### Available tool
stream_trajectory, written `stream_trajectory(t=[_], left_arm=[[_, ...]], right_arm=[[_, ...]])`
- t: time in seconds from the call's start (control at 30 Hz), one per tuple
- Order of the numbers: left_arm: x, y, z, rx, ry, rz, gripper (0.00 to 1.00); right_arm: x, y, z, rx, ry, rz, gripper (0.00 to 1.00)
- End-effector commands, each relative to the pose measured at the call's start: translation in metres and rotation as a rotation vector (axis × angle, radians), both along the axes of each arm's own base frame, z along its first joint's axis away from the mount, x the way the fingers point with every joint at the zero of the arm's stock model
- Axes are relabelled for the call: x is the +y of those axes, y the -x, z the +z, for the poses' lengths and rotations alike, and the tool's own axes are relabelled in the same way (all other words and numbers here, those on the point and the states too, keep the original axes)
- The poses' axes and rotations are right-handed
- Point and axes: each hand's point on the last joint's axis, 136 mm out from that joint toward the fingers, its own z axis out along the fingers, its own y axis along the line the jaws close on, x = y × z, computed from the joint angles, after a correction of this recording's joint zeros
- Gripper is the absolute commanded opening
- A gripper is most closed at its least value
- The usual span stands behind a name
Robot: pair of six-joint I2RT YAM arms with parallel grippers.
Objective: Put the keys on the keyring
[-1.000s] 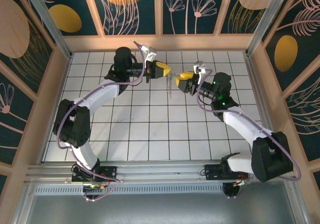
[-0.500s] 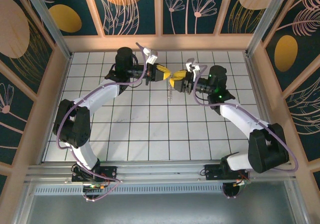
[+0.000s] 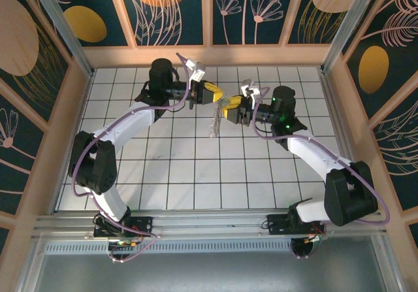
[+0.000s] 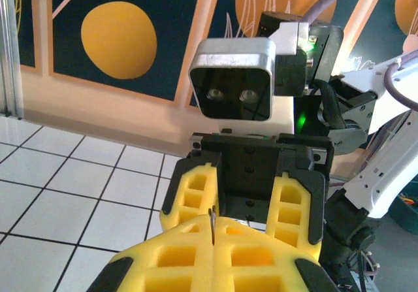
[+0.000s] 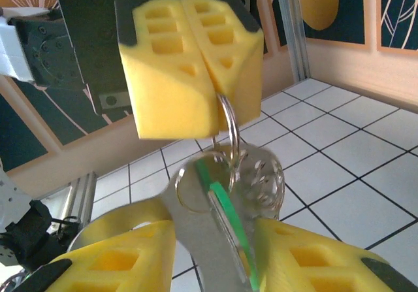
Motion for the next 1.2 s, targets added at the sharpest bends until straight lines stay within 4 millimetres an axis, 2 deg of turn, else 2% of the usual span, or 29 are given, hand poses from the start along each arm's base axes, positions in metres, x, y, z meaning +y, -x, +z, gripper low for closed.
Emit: stream_trajectory(t=[0.0,0.13,0.33,0.7,1.17], left_arm=[[0.001,0.011,0.030,-0.092,0.039,-0.028,0.00],[0.001,0.011,0.031,-0.093,0.041,-0.032,0.00],[0.000,0.011,0.030,-0.092,0.039,-0.028,0.00],[0.003,0.005,0.036,-0.106,0.084,0.069,0.00],[-0.001,0.013,0.033,-0.101,0.086,0.049,0.00]], right_arm=[[0.000,0.014,0.006,-0.031,-0.006,0.043,0.33],[0.000,0.013,0.007,-0.031,-0.008,0.041,0.17],[-0.001,0.010,0.008,-0.030,-0.009,0.034,0.00],[-0.001,0.004,0.004,-0.008,-0.002,-0.020,0.00],[0.018,-0.002,0.009,-0.011,-0.002,-0.022,0.00]])
